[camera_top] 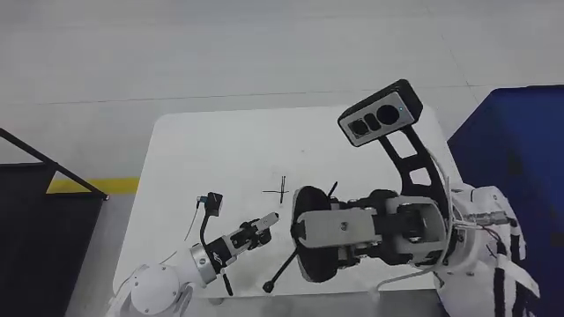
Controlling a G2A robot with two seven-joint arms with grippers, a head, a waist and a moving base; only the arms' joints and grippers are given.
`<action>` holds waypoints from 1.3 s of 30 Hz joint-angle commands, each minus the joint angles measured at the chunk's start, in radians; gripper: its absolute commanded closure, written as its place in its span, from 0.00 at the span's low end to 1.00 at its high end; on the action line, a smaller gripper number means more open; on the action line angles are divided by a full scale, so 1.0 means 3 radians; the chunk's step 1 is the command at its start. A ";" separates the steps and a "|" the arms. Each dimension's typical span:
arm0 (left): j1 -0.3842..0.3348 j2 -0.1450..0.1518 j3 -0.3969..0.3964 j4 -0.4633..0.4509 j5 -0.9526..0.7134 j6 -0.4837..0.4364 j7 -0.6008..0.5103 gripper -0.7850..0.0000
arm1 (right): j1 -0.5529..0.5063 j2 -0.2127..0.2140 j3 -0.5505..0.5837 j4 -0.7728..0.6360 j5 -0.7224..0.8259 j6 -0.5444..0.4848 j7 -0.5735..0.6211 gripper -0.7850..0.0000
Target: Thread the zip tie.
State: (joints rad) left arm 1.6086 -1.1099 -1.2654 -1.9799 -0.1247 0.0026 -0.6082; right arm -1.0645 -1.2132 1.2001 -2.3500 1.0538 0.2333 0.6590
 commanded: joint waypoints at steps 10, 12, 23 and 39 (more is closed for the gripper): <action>0.0000 0.0000 0.0000 0.0000 0.0000 0.0000 0.0000 0.00 | 0.0103 0.0010 -0.0025 0.0000 -0.1533 -0.0894 0.0221 1.00; 0.0000 0.0000 0.0000 0.0000 0.0000 0.0000 0.0000 0.00 | 0.0151 0.0006 -0.0031 0.0000 -0.1851 -0.1210 0.0248 1.00; 0.0000 0.0000 0.0000 0.0000 0.0000 0.0000 0.0000 0.00 | 0.0120 -0.0028 -0.0160 0.0000 -0.2185 -0.1700 -0.0036 1.00; 0.0000 0.0000 0.0000 0.0000 0.0000 0.0000 0.0000 0.00 | -0.0562 0.0133 0.1006 0.0874 -0.1510 -0.0677 0.0646 1.00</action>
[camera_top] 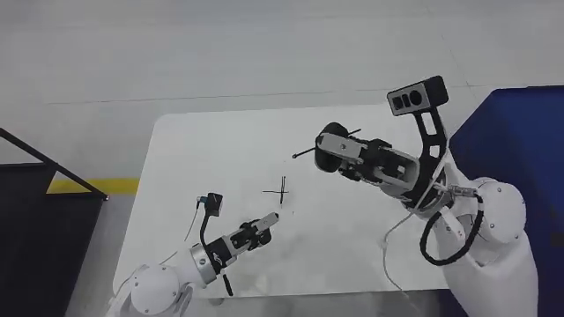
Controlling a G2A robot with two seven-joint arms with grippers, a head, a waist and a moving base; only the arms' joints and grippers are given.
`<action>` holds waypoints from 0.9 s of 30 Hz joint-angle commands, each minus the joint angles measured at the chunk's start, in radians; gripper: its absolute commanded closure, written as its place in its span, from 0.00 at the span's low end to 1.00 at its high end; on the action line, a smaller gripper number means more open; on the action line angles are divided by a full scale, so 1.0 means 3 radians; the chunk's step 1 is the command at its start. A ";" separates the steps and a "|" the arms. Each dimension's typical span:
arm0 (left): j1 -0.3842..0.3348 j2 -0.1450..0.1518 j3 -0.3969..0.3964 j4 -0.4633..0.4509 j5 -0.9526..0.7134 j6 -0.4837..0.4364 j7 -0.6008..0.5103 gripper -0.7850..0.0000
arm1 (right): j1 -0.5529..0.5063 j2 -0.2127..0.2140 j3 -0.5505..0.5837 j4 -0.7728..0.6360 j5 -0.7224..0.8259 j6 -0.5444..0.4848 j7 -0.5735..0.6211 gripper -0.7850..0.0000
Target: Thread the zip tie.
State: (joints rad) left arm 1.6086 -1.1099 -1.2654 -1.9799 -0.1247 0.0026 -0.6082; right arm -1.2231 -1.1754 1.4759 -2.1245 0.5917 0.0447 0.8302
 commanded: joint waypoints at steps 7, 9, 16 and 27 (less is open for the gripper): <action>0.0000 0.0000 0.0000 0.0000 0.0000 0.0000 0.0000 0.00 | -0.0115 0.0052 0.0382 0.0868 0.0099 -0.0316 0.0456 1.00; 0.0000 0.0000 0.0000 0.0000 0.0000 0.0000 0.0000 0.00 | -0.0113 0.0052 0.0382 0.0882 0.0114 -0.0327 0.0458 1.00; 0.0000 0.0000 0.0000 0.0000 0.0000 0.0000 0.0000 0.00 | -0.0113 0.0052 0.0382 0.0882 0.0114 -0.0327 0.0458 1.00; 0.0000 0.0000 0.0000 0.0000 0.0000 0.0000 0.0000 0.00 | -0.0113 0.0052 0.0382 0.0882 0.0114 -0.0327 0.0458 1.00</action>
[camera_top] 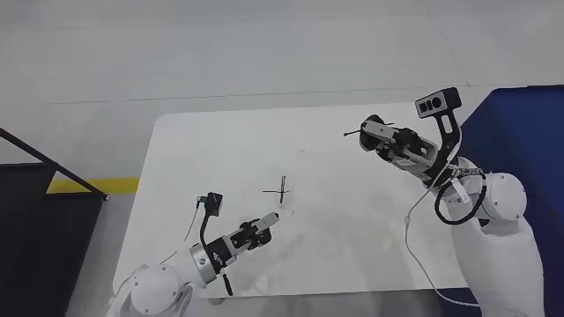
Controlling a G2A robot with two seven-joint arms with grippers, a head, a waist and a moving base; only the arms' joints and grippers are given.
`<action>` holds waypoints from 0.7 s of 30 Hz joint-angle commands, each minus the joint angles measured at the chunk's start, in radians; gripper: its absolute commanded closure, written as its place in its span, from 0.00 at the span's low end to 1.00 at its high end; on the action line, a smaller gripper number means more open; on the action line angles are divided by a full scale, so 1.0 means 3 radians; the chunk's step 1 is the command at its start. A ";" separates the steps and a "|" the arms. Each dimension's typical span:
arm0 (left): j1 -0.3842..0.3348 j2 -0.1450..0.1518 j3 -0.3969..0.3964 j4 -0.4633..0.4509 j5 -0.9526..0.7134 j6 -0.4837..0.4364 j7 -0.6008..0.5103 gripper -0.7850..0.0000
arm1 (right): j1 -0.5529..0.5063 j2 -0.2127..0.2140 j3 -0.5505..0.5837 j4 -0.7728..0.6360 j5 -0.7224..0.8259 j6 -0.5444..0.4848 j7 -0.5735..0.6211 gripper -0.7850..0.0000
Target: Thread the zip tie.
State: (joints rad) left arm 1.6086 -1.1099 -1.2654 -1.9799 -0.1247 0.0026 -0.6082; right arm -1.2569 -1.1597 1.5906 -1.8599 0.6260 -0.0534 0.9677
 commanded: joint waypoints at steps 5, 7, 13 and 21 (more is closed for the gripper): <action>0.0000 0.0000 0.0000 0.0000 0.0000 0.0000 0.0000 0.00 | 0.0000 0.0000 0.0000 0.0000 0.0000 0.0000 0.0000 1.00; 0.0000 0.0000 0.0000 0.0000 0.0000 0.0000 0.0000 0.00 | 0.0000 0.0000 0.0000 0.0000 0.0000 0.0000 0.0000 1.00; 0.0000 0.0000 0.0000 0.0000 0.0000 0.0000 0.0000 0.00 | 0.0000 0.0000 0.0000 0.0000 0.0000 0.0000 0.0000 1.00; 0.0000 0.0000 0.0000 0.0000 0.0000 0.0000 0.0000 0.00 | -0.0020 0.0001 0.0007 0.0093 -0.0024 0.0048 -0.0083 1.00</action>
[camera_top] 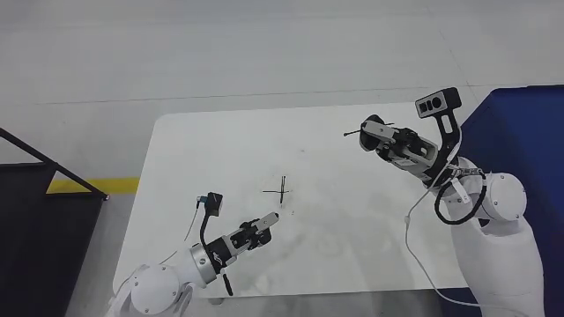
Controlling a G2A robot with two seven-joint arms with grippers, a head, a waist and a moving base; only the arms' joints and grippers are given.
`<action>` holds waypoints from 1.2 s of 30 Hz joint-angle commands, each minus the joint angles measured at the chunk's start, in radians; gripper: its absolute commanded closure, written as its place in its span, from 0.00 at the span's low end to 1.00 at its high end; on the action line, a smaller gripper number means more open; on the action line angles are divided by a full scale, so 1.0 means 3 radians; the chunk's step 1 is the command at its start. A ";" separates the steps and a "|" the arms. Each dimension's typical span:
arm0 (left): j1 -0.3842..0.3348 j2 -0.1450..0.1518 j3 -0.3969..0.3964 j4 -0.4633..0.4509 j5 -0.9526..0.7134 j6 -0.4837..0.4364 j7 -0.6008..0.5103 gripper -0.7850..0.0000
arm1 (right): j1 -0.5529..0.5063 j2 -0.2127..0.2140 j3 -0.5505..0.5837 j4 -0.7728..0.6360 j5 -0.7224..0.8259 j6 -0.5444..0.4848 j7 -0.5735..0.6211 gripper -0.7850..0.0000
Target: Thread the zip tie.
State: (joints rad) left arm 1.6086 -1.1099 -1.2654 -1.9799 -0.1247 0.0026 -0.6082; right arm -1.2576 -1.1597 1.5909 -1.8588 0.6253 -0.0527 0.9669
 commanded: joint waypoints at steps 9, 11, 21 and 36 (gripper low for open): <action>0.0000 0.0000 0.0000 0.0000 0.0000 0.0000 0.0000 0.00 | 0.0547 0.0032 -0.0051 0.1279 -0.0204 0.0313 -0.0083 1.00; 0.0000 0.0000 0.0000 0.0000 0.0000 0.0000 0.0000 0.00 | 0.0547 0.0032 -0.0051 0.1279 -0.0204 0.0313 -0.0083 1.00; 0.0038 0.0001 0.0173 -0.0450 0.1069 0.0219 0.0487 0.00 | 0.0547 0.0032 -0.0051 0.1279 -0.0204 0.0313 -0.0083 1.00; -0.1949 -0.0341 0.1591 -0.0260 0.2425 0.2876 -0.0281 0.00 | 0.0816 0.0133 0.0101 0.1965 -0.0111 0.0074 0.0982 1.00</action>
State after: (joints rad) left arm 1.0029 -1.2129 -0.7836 -2.0545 0.6042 0.8718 -0.7223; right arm -1.0115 -1.1196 1.6217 -1.2667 0.5934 -0.0312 1.2642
